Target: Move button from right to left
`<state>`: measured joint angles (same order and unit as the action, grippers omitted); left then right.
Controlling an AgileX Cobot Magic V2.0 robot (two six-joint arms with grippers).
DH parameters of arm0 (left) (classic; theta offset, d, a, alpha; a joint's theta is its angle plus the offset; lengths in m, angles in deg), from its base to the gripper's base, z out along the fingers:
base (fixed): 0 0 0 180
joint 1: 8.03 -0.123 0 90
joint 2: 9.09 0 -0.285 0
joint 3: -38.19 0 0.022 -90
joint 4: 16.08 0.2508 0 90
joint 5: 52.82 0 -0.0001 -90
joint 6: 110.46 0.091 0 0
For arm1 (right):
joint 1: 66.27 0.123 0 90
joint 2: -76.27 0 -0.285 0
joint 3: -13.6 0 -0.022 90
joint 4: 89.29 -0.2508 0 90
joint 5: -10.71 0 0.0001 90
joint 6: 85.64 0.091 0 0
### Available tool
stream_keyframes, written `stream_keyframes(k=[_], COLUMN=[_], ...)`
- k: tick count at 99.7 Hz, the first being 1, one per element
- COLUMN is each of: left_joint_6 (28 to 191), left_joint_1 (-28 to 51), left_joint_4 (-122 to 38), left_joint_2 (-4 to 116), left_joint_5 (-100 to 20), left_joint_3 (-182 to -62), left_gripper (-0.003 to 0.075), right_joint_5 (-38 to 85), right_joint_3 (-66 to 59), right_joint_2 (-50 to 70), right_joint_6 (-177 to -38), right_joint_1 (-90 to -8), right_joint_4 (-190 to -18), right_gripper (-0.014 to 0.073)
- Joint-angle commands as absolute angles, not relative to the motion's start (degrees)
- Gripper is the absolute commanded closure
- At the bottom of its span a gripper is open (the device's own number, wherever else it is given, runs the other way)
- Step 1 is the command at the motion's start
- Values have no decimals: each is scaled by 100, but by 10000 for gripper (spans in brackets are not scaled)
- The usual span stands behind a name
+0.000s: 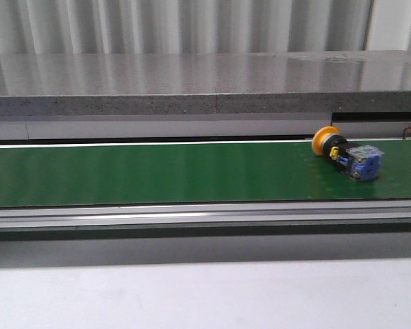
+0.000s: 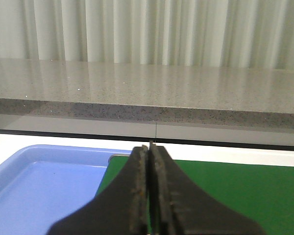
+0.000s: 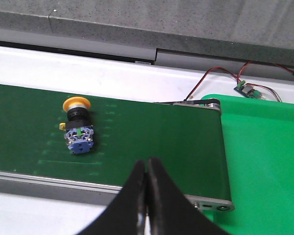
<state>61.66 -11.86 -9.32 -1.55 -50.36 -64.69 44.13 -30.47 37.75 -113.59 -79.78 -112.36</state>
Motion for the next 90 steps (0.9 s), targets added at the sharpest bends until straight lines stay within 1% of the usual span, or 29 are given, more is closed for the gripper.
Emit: stream_keyframes(k=[1, 26, 43, 55, 67, 78, 90], left_joint_6=[6119, 6119, 6119, 6119, 6119, 6119, 6119], left_joint_1=[-1135, -1135, -1135, -1135, -1135, -1135, -1135], left_joint_4=[-932, -932, -932, -932, -932, -932, -932], left_joint_2=[-358, -358, -358, -345, -179, 171, 841], left_joint_5=[-5530, -5556, -6138, -6307, -5693, -4577, -3378], left_joint_3=[-6328, -6328, -6438, -6848, -7531, -8335, -9330], left_gripper=[740, 740, 740, 740, 740, 740, 740], right_joint_5=[4012, 4012, 4012, 4012, 4012, 4012, 4012], right_joint_3=[-2899, -2899, -2899, -2899, -2899, -2899, -2899], right_joint_2=[3758, 3758, 3758, 3758, 3758, 3758, 3758], right_joint_6=[-11415, -11415, -11415, -11415, -11415, -11415, -11415], right_joint_1=[-7984, -7984, -7984, -7984, -7984, -7984, -7984], right_joint_4=[-11382, -11382, -11382, -11382, -11382, -11382, -11382], right_gripper=[662, 662, 662, 662, 662, 662, 662])
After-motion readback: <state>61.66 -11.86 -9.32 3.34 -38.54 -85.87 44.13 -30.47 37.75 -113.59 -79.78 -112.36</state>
